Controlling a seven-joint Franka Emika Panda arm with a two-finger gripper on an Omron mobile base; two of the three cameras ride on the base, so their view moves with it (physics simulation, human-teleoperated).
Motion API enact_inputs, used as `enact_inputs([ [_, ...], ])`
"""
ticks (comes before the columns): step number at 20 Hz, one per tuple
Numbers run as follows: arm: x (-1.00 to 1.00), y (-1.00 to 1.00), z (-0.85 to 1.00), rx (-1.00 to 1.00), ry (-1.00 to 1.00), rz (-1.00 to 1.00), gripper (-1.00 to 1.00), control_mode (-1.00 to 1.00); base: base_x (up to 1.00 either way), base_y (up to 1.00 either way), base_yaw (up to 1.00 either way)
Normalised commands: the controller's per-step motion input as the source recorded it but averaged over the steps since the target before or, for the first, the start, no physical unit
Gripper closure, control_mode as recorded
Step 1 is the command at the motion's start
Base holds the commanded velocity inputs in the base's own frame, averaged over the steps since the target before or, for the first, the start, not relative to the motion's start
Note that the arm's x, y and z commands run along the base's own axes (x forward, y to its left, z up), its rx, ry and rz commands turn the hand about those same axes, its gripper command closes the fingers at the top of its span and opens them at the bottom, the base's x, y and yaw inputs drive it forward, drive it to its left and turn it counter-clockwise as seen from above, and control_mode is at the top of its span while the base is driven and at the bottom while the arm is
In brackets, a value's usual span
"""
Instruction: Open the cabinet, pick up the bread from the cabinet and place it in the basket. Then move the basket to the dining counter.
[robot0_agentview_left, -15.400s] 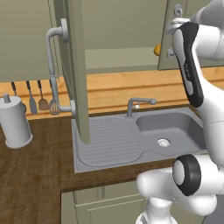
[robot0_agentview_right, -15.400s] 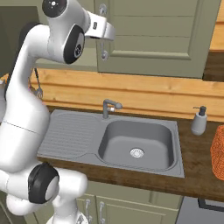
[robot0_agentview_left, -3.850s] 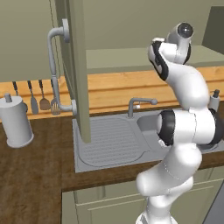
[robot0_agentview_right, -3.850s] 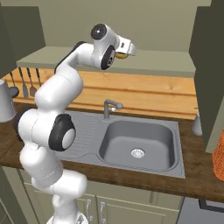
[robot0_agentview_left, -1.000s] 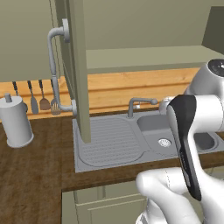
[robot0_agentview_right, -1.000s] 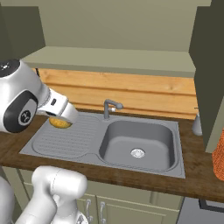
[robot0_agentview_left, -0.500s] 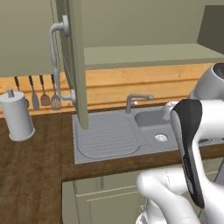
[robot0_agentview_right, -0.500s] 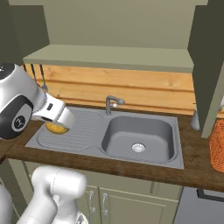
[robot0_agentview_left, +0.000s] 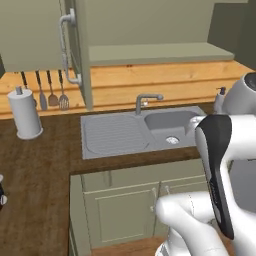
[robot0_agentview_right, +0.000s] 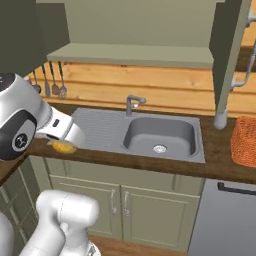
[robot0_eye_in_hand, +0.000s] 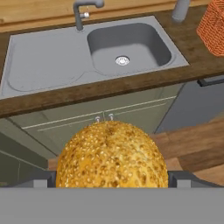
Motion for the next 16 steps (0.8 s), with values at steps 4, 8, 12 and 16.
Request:
enact_inputs([
  [4,0.00,0.00,0.00,0.00,0.00,0.00,1.00,1.00,-0.26,-0.69,-0.09],
  [8,0.00,0.00,0.00,0.00,0.00,0.00,1.00,1.00,-0.11,-1.00,0.00],
  [12,0.00,0.00,0.00,0.00,0.00,0.00,1.00,1.00,-0.57,-1.00,0.00],
  [16,0.00,0.00,0.00,0.00,0.00,0.00,1.00,1.00,-0.41,-1.00,0.00],
])
